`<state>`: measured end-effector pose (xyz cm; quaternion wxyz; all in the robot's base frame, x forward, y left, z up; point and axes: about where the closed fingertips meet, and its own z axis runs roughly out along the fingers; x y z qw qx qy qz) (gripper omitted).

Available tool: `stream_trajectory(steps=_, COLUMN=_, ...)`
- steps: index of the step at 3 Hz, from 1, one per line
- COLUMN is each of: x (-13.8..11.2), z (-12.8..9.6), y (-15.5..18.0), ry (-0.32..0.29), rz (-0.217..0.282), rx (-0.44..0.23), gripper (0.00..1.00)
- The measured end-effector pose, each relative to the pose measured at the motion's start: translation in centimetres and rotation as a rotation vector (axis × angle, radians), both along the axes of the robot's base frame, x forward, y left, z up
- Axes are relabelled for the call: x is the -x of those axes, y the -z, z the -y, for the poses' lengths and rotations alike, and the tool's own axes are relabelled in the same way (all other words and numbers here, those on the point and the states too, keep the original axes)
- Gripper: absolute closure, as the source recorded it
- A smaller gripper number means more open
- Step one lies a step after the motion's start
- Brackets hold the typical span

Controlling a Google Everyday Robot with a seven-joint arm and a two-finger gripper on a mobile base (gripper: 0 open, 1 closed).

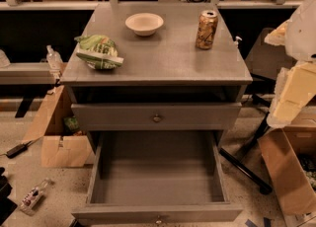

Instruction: Place orange can into middle drawer

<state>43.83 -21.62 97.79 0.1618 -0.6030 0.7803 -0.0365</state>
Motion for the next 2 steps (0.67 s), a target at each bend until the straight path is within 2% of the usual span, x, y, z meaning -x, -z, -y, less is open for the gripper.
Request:
stream_trajectory(steps=1, x=0.0, z=0.0, y=0.0, ry=0.0, rz=0.0, rx=0.0, gripper=0.0)
stream_trajectory(steps=2, x=-1.5, z=0.5, y=0.7, ry=0.032, rz=0.057, rx=-0.046, gripper=0.0)
